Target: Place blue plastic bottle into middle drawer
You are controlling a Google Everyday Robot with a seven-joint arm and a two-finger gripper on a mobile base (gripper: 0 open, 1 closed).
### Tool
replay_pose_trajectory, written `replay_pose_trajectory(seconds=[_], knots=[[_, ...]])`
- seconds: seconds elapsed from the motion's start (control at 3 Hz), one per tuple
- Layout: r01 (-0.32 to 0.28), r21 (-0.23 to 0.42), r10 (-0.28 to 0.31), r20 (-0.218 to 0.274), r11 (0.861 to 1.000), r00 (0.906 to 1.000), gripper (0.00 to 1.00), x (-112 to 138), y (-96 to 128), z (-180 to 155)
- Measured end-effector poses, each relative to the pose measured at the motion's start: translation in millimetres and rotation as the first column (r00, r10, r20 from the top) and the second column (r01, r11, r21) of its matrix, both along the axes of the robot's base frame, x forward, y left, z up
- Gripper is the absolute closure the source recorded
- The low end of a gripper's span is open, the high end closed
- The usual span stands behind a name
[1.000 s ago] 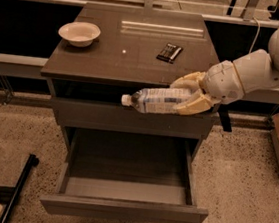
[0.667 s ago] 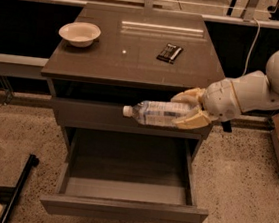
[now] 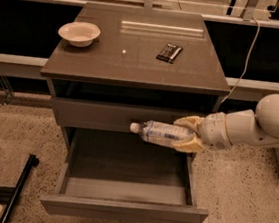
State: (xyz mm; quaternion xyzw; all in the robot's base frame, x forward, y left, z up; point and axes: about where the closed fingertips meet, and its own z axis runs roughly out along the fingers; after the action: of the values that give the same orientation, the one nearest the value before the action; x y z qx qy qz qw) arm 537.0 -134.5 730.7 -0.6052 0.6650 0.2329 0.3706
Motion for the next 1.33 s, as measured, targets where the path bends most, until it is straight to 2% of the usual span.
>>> replay_pose_trajectory(seconds=[0.33,0.67,1.0,1.33], knots=[[0.022,-0.001,-0.022,0.009,1.000,0.9997,1.00,4,0,-5],[0.005,-0.022,-0.004,0.011,1.000,0.9999,1.00,5,2,-6],[-0.016,-0.041,0.016,-0.007,0.999,0.9999,1.00,-1,7,-26],[-0.015,-0.089,0.012,-0.036,0.996,0.9993,1.00,-10,6,-79]])
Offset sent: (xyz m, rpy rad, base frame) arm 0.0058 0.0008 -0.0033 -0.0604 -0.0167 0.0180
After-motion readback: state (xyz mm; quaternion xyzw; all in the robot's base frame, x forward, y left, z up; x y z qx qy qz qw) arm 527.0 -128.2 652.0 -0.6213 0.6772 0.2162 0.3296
